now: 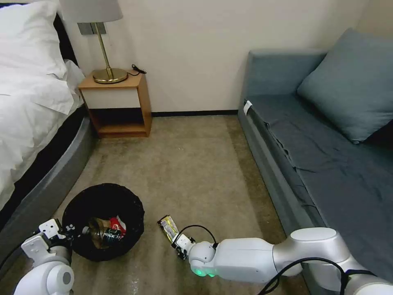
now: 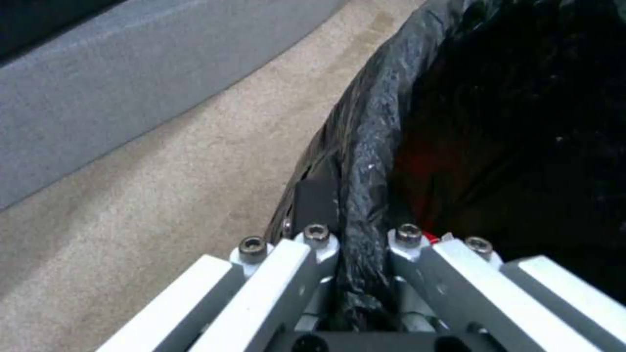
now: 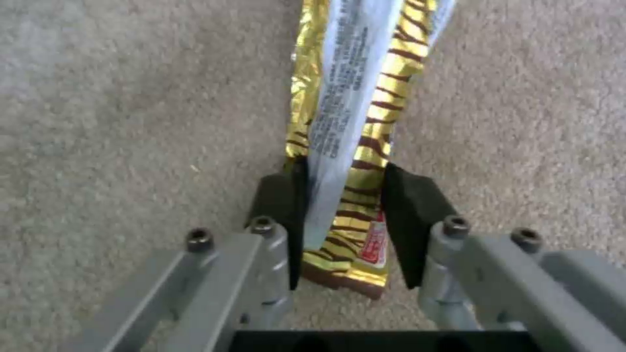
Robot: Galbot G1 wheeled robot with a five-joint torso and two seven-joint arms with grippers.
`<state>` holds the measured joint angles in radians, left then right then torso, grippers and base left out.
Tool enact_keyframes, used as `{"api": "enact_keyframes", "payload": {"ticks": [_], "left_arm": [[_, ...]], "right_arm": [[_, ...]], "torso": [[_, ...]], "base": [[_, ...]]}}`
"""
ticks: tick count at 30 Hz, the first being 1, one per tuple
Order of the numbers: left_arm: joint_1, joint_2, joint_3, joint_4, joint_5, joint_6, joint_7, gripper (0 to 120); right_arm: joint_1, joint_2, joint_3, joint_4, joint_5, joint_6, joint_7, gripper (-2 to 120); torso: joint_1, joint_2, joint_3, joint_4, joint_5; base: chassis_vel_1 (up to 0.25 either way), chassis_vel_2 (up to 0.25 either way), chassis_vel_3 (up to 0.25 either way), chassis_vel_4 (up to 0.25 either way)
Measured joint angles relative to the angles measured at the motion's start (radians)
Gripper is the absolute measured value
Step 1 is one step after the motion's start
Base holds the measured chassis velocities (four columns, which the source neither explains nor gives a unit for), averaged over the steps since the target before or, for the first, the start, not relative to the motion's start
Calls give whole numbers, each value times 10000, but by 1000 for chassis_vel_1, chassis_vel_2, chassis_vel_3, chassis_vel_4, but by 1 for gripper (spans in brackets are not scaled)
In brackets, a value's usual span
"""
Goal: Pick up the trash bin, then pick up the garbage on the floor and place it into the trash bin.
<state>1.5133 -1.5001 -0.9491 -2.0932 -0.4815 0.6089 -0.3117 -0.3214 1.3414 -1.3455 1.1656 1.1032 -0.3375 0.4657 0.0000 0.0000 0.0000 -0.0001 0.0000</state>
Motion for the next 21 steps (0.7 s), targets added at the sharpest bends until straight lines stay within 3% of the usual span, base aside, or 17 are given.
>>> {"api": "enact_keyframes", "payload": {"ticks": [7, 14, 21], "left_arm": [[-3, -9, 38, 45, 30, -10, 5, 3], [-19, -10, 45, 65, 38, -13, 9, 3], [-19, 2, 23, 64, 36, -13, 13, 3]], "right_arm": [[30, -89, -12, 130, -93, 117, -75, 0], [284, -336, 51, 589, -91, 191, -72, 0], [1002, -1202, 384, 1605, -102, 93, 270, 0]], "torso": [[0, 0, 0, 0, 0], [0, 0, 0, 0, 0], [0, 0, 1, 1, 1]], "base": [[0, 0, 0, 0], [0, 0, 0, 0], [0, 0, 0, 0]]}}
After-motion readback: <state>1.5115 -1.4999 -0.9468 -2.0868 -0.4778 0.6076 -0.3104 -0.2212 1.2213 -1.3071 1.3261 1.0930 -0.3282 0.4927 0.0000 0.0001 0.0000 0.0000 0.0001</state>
